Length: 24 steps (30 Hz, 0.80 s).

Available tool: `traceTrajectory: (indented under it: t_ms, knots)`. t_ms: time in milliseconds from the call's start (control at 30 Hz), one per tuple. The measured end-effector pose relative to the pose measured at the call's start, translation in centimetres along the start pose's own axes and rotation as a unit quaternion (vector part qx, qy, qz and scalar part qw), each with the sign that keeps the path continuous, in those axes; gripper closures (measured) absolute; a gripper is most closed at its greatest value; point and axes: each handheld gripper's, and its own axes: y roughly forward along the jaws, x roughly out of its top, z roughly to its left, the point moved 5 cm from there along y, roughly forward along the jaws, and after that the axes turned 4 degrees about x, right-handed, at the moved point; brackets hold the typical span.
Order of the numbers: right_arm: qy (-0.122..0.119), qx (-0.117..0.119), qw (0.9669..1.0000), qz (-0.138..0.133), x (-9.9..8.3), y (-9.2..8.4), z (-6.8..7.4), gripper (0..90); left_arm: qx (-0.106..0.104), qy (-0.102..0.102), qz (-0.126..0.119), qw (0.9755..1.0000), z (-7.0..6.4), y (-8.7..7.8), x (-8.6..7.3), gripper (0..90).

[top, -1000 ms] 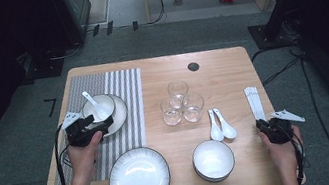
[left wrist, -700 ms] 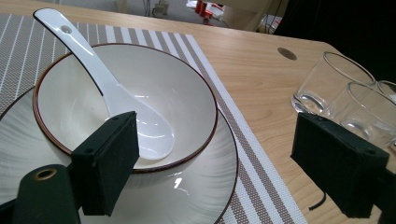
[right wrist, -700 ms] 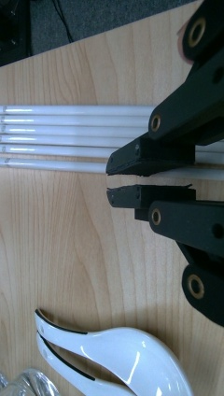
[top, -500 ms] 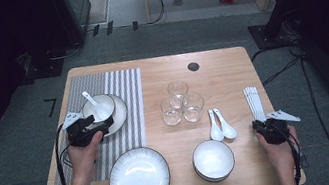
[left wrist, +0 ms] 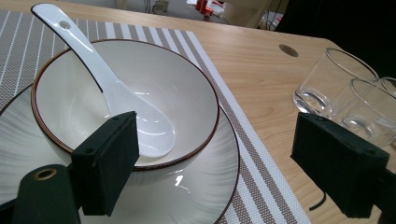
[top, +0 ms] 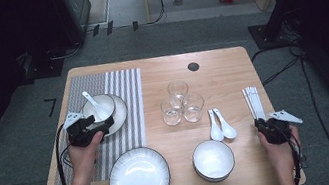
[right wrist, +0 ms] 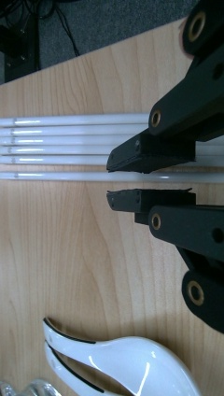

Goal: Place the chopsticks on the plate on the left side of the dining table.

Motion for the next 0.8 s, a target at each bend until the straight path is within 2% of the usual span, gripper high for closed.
traceTrajectory:
  t_ms: [200, 400, 533, 600, 667, 733, 800]
  knots:
    - [-0.01, 0.003, 0.9998, 0.014, -0.2, 0.4, 0.5, 79.4, -0.001, 0.001, 0.001, 1.0, 0.0, 0.0, 0.0, 14.9]
    - [-0.016, 0.007, 0.9997, 0.016, -0.2, 0.6, 1.1, 79.4, -0.001, 0.002, 0.002, 1.0, 0.0, 0.0, -0.1, 14.9]
    - [-0.011, 0.015, 0.9997, 0.017, -0.2, 0.8, 1.8, 83.9, -0.001, 0.002, 0.003, 1.0, 0.0, 0.1, -0.1, 14.9]
    - [-0.015, 0.008, 0.9997, 0.016, -0.2, 0.9, 2.2, 85.3, -0.001, 0.002, 0.003, 1.0, 0.0, 0.1, -0.1, 14.9]
    - [-0.007, 0.007, 0.9998, 0.016, -0.2, 1.0, 2.7, 86.2, -0.002, 0.002, 0.004, 1.0, -0.1, 0.1, -0.1, 14.9]
    - [0.002, 0.019, 0.9996, 0.021, -0.2, 1.1, 3.4, 86.4, -0.002, 0.002, 0.005, 1.0, -0.1, 0.2, -0.2, 14.9]
    - [0.001, 0.02, 0.9994, 0.027, -0.1, 1.2, 4.0, 86.4, -0.001, 0.003, 0.006, 1.0, -0.1, 0.2, -0.2, 14.9]
